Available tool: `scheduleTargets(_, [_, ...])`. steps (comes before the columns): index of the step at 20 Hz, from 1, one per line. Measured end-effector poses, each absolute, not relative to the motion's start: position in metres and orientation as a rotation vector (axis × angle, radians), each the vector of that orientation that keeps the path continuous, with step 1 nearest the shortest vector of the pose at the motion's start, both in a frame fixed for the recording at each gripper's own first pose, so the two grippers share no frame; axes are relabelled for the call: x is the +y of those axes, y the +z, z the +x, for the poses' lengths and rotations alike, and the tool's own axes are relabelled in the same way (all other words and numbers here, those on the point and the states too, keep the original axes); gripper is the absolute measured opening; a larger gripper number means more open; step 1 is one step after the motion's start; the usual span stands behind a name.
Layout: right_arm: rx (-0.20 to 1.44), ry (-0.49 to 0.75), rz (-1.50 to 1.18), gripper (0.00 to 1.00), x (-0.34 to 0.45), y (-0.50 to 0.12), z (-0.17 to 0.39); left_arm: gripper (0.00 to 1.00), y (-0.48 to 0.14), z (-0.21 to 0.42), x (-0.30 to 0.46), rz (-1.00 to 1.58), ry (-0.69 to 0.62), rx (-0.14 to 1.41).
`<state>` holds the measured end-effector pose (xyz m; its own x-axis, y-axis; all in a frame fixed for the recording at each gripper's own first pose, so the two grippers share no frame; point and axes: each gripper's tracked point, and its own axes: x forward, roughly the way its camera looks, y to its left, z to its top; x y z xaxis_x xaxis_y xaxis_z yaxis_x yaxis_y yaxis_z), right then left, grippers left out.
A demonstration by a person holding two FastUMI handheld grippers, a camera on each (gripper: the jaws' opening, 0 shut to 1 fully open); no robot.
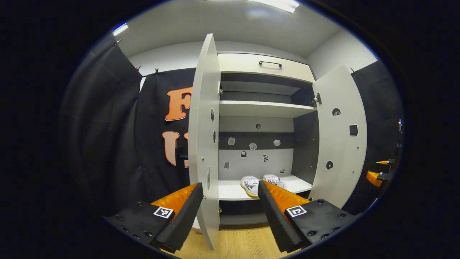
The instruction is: Grab one shoe with the right hand and put it into the shoe cabinet, grab the other shoe with the left hand and put it into the shoe cabinet; then close the right door with the right hand and the left door with the left hand.
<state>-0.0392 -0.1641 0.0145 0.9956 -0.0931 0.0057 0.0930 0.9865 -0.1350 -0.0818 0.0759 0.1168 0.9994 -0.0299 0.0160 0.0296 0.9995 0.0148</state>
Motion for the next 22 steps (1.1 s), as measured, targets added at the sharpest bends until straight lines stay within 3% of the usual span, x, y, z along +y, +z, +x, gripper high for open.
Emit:
scheduleTargets(9, [0.058, -0.083, 0.029, 0.94, -0.179, -0.037, 0.032, 0.99, 0.109, -0.106, 0.132, -0.002, 0.089, -0.01])
scheduleTargets(19, [0.054, -0.034, 0.062, 0.88, -0.139, -0.032, 0.043, 0.99, 0.082, -0.121, 0.168, -0.026, 0.141, 0.054])
scheduleTargets(20, [0.058, -0.024, 0.063, 0.98, -0.131, -0.033, 0.043, 0.98, 0.08, -0.122, 0.17, -0.024, 0.145, 0.059])
scheduleTargets(21, [0.06, -0.01, 0.072, 0.88, -0.122, -0.033, 0.045, 0.98, 0.077, -0.122, 0.171, -0.027, 0.146, 0.063])
scheduleTargets(22, [0.063, 0.008, 0.084, 0.88, -0.112, -0.034, 0.046, 0.99, 0.075, -0.121, 0.173, -0.032, 0.144, 0.071])
